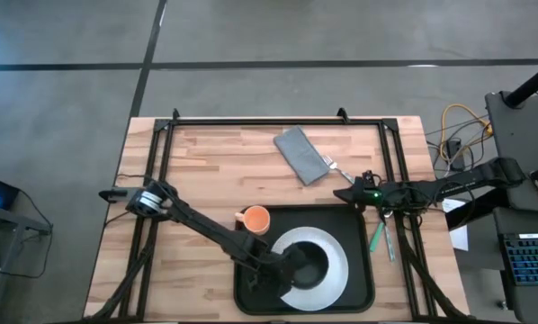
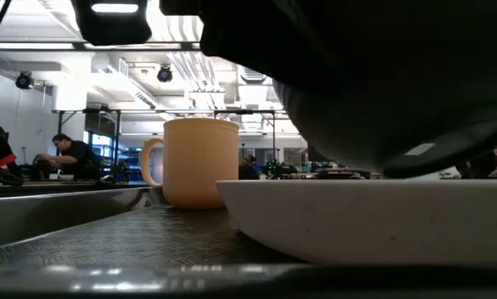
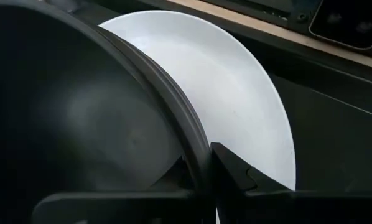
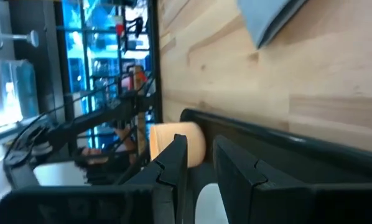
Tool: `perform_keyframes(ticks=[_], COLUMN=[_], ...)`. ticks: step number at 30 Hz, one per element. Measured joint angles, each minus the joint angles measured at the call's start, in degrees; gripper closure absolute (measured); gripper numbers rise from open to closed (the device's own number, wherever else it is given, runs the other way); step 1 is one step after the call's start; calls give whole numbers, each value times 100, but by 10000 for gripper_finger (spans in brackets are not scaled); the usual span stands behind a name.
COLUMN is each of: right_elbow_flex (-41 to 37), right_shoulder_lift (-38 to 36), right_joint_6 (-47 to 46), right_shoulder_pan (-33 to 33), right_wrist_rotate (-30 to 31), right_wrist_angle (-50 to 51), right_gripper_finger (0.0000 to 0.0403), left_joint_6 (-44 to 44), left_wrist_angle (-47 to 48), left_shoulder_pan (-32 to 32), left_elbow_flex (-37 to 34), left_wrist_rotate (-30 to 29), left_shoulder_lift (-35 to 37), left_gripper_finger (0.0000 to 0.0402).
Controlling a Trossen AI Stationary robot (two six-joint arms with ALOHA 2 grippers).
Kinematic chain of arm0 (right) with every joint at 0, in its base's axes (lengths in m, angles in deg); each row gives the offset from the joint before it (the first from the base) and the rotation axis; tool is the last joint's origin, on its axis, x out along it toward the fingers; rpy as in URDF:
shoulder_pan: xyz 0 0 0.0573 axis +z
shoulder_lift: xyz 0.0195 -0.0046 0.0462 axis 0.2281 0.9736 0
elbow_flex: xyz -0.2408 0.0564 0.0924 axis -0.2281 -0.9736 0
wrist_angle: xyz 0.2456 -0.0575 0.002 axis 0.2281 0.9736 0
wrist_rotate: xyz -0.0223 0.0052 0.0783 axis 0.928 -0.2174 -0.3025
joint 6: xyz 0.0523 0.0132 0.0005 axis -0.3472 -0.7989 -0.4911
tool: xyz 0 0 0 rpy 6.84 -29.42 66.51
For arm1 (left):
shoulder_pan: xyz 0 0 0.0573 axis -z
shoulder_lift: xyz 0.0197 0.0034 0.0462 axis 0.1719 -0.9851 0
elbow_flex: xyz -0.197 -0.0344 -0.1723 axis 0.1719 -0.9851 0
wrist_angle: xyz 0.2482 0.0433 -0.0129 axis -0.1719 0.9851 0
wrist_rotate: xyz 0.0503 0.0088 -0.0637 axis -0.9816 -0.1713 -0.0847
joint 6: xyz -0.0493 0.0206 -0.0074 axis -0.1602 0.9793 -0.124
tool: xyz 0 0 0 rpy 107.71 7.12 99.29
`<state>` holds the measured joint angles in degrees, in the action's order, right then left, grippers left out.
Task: Set up tray
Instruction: Put the black bowl on the white plate, then adjust the black tray
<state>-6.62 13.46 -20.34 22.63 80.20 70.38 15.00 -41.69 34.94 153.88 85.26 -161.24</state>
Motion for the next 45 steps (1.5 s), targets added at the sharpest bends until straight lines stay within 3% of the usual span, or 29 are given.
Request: perform_keyframes(ticks=[8, 17, 22, 35, 42, 45], right_elbow_flex=[0, 0, 0, 0, 65, 395], right_shoulder_lift=[-2, -2, -2, 2, 380, 708], right_joint_6=[94, 231, 258, 241, 131, 184], right_shoulder_pan=[56, 56, 56, 365, 1026, 1238], right_wrist_rotate=[-27, -27, -35, -1442, -1470, -1412], right_wrist_angle=[-29, 11, 11, 8, 101, 849], right_gripper_finger=[335, 335, 335, 335, 335, 335], left_joint_6=[17, 31, 4, -901, -1824, -2253], left_wrist_angle=[-85, -185, -21, 629, 1191, 1482], left_shoulder_pan=[-78, -94, -103, -66, -59, -59], left_elbow_flex=[0, 0, 0, -2, -1, -8], left_wrist_rotate=[1, -108, -518, -725, -761, -946], left_shoulder_lift=[-121, -145, -76, 642, 1257, 1471], left_gripper_finger=[387, 295, 265, 261, 261, 261])
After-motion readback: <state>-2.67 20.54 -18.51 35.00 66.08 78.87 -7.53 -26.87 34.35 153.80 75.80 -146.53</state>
